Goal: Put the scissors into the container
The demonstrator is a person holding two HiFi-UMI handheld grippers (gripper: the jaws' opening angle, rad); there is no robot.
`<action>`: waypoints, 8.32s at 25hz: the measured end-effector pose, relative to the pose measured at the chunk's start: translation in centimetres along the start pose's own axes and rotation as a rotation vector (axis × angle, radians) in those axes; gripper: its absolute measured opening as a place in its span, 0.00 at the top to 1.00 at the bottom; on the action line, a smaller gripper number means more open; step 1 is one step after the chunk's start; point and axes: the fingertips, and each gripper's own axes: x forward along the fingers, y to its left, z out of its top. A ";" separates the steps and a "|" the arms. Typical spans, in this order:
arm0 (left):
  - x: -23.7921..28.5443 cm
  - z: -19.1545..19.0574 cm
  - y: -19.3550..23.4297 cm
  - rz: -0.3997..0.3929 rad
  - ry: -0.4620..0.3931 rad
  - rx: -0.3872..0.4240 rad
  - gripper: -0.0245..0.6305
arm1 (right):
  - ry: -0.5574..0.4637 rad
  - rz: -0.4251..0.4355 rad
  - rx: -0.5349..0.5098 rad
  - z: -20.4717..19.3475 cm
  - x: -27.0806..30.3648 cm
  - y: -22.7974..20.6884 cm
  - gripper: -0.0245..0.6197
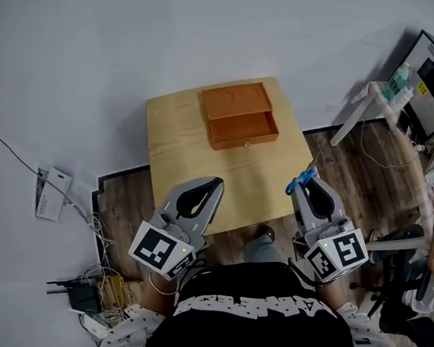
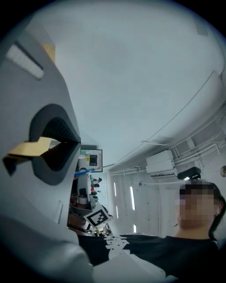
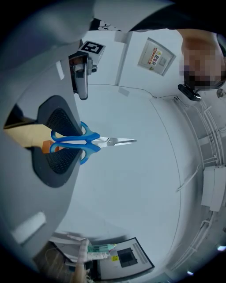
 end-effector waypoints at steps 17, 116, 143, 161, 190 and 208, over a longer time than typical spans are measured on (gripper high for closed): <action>3.7 0.6 4.0 0.226 0.017 0.002 0.96 | 0.028 0.197 0.007 1.4 7.8 -4.3 0.80; 4.7 -3.0 14.6 0.605 0.049 -0.030 0.96 | 0.788 0.601 -0.573 -24.0 28.0 -9.9 0.80; 3.5 -2.9 14.5 0.632 0.039 -0.046 0.96 | 0.934 0.726 -0.792 -27.4 29.3 -10.5 0.80; 2.1 -2.6 14.2 0.655 0.041 -0.042 0.96 | 0.931 0.724 -0.782 -27.3 29.3 -10.4 0.80; 2.3 -2.9 14.0 0.638 0.056 -0.041 0.96 | 0.903 0.740 -0.706 -26.8 28.7 -9.8 0.86; 6.4 -2.4 12.3 0.525 0.078 -0.002 0.96 | 0.493 0.543 -0.220 -15.3 25.6 -9.9 0.94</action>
